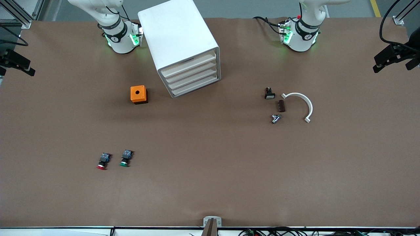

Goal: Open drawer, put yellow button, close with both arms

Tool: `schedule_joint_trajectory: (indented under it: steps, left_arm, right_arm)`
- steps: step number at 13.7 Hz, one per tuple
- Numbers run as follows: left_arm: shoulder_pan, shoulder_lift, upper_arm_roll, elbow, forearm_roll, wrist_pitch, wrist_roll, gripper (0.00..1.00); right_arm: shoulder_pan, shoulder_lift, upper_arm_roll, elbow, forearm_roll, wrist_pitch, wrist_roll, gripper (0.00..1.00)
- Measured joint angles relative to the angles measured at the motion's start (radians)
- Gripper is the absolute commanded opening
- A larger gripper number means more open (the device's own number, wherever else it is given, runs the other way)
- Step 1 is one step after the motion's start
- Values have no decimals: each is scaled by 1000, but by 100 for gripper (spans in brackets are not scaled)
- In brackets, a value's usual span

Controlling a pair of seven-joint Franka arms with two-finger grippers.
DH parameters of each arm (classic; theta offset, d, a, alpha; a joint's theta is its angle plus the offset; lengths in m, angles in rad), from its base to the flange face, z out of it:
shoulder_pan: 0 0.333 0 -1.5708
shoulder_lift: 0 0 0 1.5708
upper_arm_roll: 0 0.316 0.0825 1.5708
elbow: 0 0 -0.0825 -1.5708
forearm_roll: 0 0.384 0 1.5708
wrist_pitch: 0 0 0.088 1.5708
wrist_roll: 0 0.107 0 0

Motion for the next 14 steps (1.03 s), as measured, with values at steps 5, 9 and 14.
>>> schedule_joint_trajectory:
  steps: [5, 9, 14]
  left_arm:
    - [0, 11, 0, 9, 0, 0, 0, 100]
    - [-2, 16, -2, 11, 0, 0, 0, 100]
    - [-2, 19, -3, 17, 0, -12, 0, 100]
  right_arm:
    - [0, 0, 0, 0, 0, 0, 0, 100]
    - [0, 0, 3, 0, 0, 0, 5, 100]
    - [0, 0, 6, -1, 1, 0, 13, 100]
